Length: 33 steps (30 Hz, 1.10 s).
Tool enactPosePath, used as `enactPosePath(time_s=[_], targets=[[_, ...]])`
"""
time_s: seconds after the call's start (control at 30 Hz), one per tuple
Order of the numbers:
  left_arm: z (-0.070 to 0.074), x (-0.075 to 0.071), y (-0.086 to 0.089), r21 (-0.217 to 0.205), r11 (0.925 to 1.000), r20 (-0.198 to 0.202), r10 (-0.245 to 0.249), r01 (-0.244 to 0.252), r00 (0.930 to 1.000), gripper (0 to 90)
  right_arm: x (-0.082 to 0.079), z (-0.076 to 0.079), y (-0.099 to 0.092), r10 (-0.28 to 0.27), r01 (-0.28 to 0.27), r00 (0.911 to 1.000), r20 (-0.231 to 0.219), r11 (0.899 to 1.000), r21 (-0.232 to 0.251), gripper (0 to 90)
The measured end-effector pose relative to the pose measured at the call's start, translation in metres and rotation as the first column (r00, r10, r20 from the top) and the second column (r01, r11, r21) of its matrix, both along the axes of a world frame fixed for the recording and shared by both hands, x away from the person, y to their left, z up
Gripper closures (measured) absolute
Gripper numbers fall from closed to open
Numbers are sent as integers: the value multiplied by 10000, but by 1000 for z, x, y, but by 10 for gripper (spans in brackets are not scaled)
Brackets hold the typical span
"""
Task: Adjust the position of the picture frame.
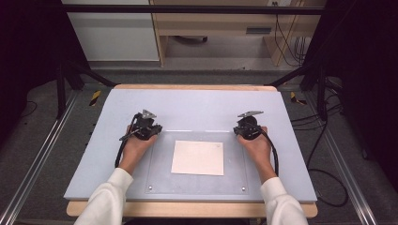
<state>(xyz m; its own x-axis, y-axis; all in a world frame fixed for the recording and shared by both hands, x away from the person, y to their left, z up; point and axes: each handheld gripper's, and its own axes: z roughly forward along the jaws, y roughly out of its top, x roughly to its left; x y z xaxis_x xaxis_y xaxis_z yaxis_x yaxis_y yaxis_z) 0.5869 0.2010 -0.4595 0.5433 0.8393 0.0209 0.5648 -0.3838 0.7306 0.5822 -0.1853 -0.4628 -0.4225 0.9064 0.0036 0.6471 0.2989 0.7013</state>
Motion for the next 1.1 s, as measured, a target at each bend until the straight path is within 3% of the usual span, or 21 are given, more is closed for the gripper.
enactPosePath(time_s=[0.2,0.3,0.43,0.5,0.53,0.6,0.73,0.9,1.1], targets=[[0,0,0,15,10000,-29,92,-92,10000,842,-1,-1,0,-57,57,10000,67,10000,37,843],[0,-1,-1,-354,9993,-82,148,-151,9999,754,-2,2,-2,14,-18,9999,142,9997,235,782],[7,-5,-3,-223,9996,534,192,-180,9984,772,-6,11,-4,-94,71,9981,614,9992,387,768],[8,-6,-3,-201,9995,592,256,-244,9979,781,-7,13,-4,-66,34,9976,688,9989,467,786],[8,-6,-3,-176,9993,680,343,-332,9971,829,-9,15,-4,-14,-18,9967,810,9993,385,826],[8,-8,-1,-443,9982,769,449,-416,9960,834,-11,16,-4,81,-109,9954,950,9995,292,846],[7,-9,-1,-486,9975,926,559,-516,9941,834,-12,16,-3,81,-102,9939,1096,9998,178,851],[7,-8,-2,-784,9949,995,711,-635,9925,832,-12,16,-3,44,-68,9939,1100,9998,210,853],[9,-6,-3,-614,9961,787,688,-640,9945,839,-10,18,-2,48,-61,9956,936,9999,141,855]])
